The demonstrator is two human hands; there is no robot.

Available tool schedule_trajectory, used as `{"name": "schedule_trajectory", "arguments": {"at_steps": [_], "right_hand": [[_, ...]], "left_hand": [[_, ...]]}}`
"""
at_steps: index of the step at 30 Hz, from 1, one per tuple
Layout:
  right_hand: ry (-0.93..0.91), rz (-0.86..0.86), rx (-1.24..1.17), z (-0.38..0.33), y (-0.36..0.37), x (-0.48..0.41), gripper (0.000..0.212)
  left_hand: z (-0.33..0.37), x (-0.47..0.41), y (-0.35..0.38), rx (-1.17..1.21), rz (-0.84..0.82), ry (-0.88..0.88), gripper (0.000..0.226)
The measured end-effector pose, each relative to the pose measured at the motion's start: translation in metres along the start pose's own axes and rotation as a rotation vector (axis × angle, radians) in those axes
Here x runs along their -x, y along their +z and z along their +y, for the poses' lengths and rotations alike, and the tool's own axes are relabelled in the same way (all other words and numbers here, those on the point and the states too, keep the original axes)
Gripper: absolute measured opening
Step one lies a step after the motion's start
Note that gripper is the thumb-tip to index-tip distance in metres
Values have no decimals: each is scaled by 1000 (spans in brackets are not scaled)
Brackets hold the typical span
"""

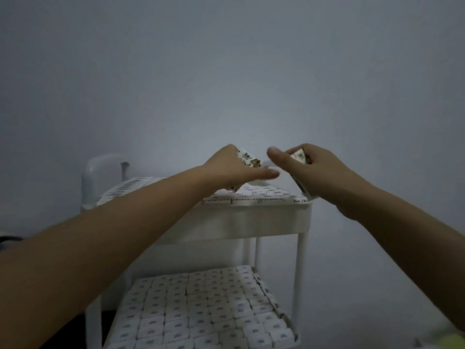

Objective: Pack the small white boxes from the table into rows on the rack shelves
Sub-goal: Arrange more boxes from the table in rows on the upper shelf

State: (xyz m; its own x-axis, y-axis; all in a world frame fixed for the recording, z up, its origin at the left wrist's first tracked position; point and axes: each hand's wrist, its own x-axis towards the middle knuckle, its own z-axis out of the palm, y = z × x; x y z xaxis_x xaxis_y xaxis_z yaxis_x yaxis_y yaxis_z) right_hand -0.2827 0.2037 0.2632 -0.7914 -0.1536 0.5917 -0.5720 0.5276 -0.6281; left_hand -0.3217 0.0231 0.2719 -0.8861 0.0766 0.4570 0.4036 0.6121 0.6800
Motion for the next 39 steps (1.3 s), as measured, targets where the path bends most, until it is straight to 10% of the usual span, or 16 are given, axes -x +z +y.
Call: {"name": "schedule_trajectory", "arguments": {"at_steps": [4,9,17,39], "right_hand": [[17,-2,72,6,7,-44,62],[-8,56,27,16,14,-84,22],[-66,258,144,37,22,-107,10],[-93,316,222,29,20,-132,30]], "left_hand": [[-13,-32,1,-121,77,-46,82],[-20,-72,4,-295,81,67,43],[-17,-116,32,-692,-9,44,47],[-21,-117,30,-445,10,147,24]]}}
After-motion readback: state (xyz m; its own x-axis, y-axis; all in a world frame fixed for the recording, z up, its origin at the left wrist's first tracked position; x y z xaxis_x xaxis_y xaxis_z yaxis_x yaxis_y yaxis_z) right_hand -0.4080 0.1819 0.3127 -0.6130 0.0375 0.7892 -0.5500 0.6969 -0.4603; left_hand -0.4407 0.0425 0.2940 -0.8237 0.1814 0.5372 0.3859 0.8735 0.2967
